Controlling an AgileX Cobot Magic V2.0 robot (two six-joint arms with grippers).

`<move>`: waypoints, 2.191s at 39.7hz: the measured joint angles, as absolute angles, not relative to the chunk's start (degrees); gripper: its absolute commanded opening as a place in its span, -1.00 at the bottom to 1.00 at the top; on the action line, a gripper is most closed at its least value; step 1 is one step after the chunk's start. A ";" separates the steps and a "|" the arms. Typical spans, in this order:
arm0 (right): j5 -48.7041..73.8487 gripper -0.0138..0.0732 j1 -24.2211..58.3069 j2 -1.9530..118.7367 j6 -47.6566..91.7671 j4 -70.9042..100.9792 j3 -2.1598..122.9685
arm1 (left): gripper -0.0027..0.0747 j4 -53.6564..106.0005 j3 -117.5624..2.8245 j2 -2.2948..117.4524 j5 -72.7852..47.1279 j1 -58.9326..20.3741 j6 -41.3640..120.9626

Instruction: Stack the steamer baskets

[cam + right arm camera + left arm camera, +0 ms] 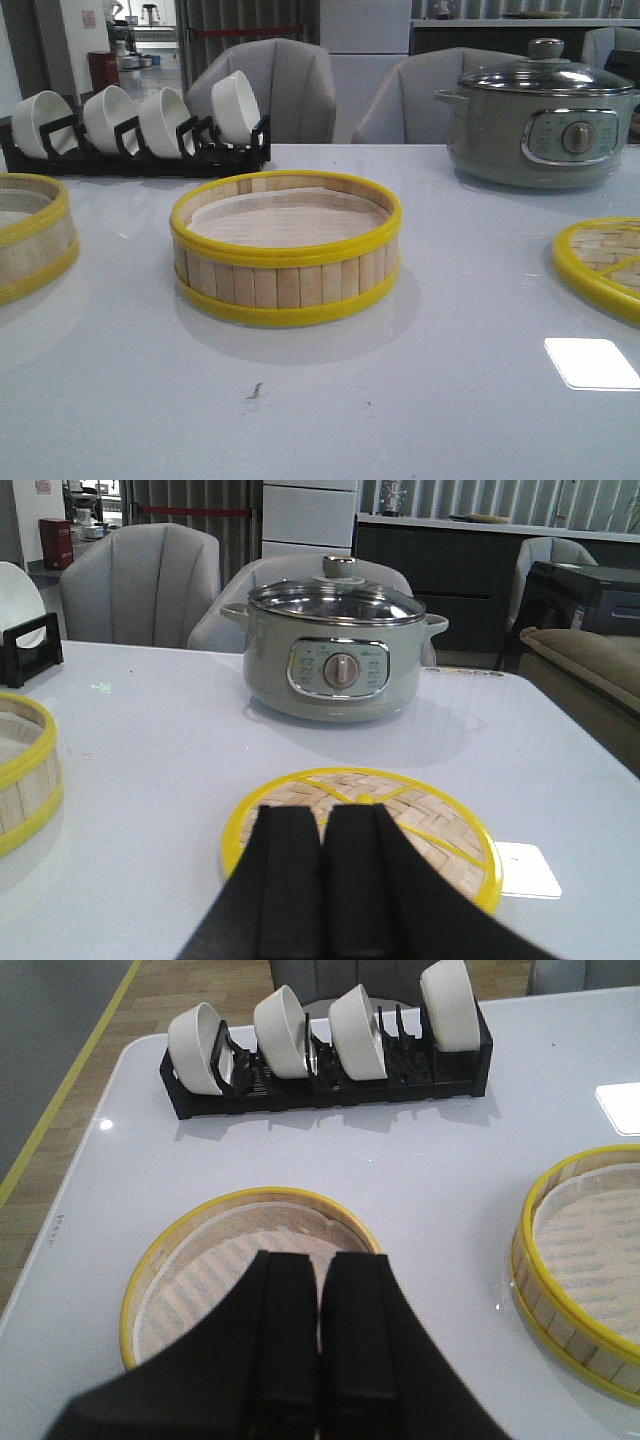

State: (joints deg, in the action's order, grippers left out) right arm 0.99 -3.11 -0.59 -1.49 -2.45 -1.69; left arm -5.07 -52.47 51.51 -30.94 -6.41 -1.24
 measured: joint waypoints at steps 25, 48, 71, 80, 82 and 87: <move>10.27 -0.62 -3.11 6.88 -5.94 -1.12 12.94 | -0.72 -5.07 -52.56 51.51 -30.94 -6.41 -1.24; 15.02 -0.62 -3.11 45.19 -4.15 -2.36 30.80 | -0.72 -5.17 -52.56 51.51 -30.94 -6.41 -1.24; 15.02 0.41 -3.11 45.42 -4.15 -2.36 30.80 | -0.72 -5.17 -52.56 51.51 -31.53 -6.41 -1.24; 15.02 0.39 -3.11 45.42 -4.15 -2.36 30.80 | -0.52 -4.96 -52.56 51.51 -32.17 -6.41 -1.24; 15.02 0.36 -3.11 45.42 -4.15 -2.36 30.80 | -0.33 -4.96 -52.56 51.51 -32.17 -6.97 -1.24; 15.02 0.34 -3.11 45.42 -4.15 -2.36 30.80 | 0.27 -4.96 -52.56 52.64 -32.04 -9.47 0.00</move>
State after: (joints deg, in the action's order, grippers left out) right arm 15.02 -3.11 45.42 -4.15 -2.36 30.80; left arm -4.96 -52.56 52.64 -32.04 -9.47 0.00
